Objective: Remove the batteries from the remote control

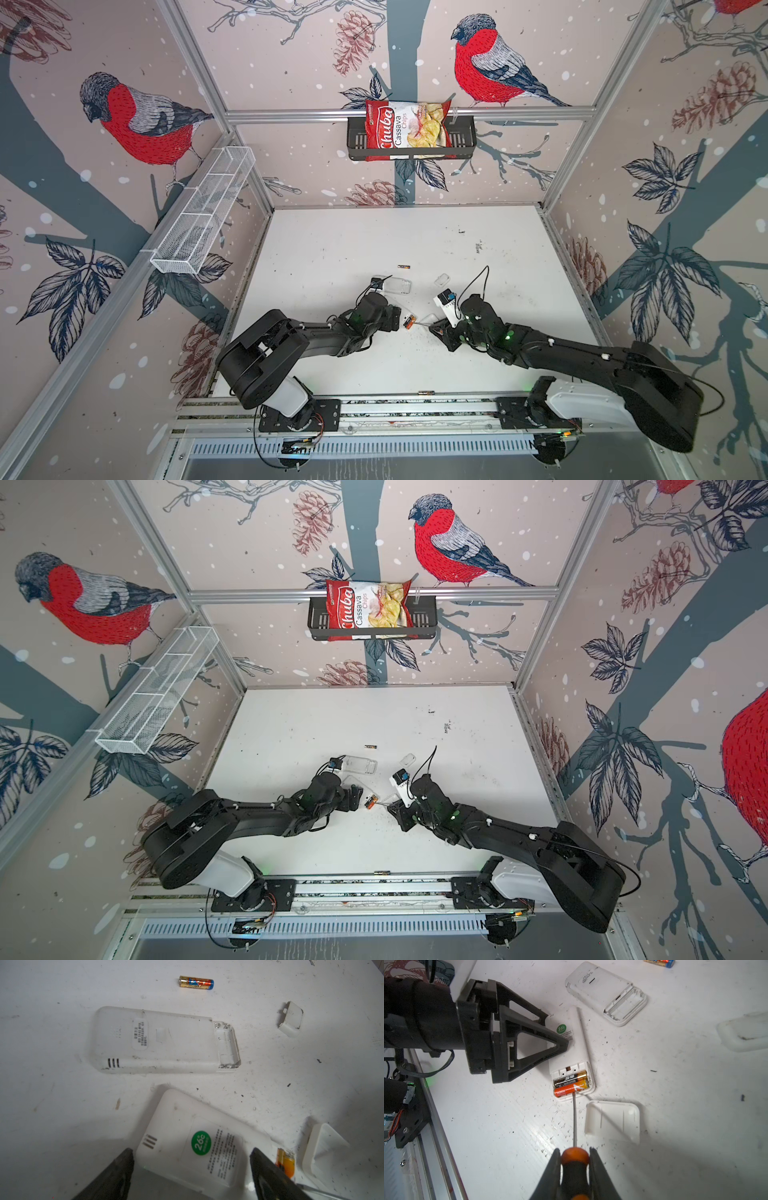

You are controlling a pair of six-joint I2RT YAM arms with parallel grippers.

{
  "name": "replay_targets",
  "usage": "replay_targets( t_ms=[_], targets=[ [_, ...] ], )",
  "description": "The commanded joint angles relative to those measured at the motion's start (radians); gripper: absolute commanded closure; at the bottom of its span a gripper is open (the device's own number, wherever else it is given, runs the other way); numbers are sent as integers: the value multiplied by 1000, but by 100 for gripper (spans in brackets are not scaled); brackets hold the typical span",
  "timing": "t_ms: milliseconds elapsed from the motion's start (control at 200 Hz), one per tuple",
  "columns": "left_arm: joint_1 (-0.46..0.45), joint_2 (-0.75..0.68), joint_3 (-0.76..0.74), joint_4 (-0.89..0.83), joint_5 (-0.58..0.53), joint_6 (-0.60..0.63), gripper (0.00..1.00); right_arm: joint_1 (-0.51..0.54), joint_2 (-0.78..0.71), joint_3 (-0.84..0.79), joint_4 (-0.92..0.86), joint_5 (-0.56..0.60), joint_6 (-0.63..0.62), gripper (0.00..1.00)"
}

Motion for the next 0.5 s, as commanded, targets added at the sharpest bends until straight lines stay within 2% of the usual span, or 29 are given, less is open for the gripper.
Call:
replay_targets(
  t_ms=[0,495],
  targets=[
    [0,-2,-4,-27,25,-20,13,0,6,-2,21,-19,9,100],
    [1,-1,-2,-26,31,-19,14,-6,25,-1,71,-10,15,100]
  ],
)
